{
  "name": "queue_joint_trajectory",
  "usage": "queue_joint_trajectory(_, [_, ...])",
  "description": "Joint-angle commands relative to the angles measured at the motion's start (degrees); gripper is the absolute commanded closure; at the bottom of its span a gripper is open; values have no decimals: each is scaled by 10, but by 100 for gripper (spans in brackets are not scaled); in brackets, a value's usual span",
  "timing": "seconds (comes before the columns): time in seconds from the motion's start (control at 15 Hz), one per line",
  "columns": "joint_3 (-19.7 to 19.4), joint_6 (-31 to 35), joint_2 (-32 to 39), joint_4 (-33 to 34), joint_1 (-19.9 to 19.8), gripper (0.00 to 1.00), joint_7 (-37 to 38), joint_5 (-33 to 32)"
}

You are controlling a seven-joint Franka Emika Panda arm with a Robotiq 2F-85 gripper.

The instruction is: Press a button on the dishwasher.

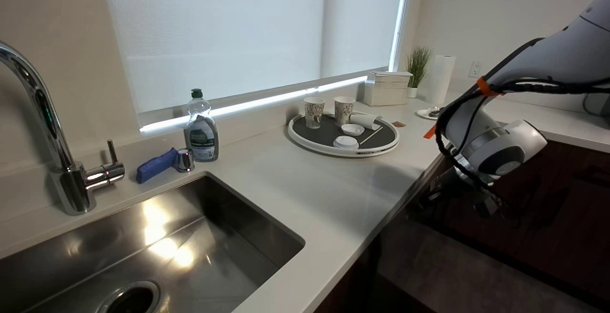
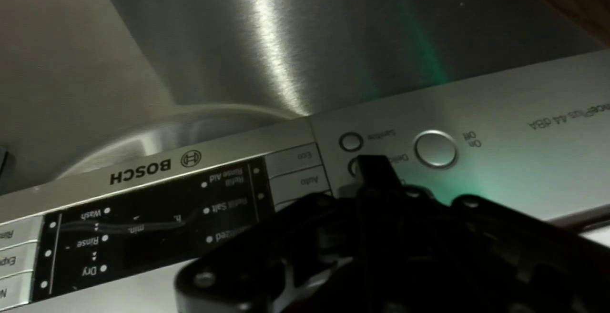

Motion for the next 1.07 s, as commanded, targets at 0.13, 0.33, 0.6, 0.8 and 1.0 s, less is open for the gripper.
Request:
queue_joint_trajectory(0.13, [-1,6,16,21,10,100,21,-48])
queue_joint_trajectory(0.33, [-3,6,14,17,11,100,30,-76])
queue_joint_trajectory(0.6, [-9,16,13,7,22,100,52,-136])
queue_joint_trajectory(0.8, [-14,18,13,7,26,100,68,-169])
queue_joint_trajectory(1.0, [-19,16,11,5,31,100,81,-196])
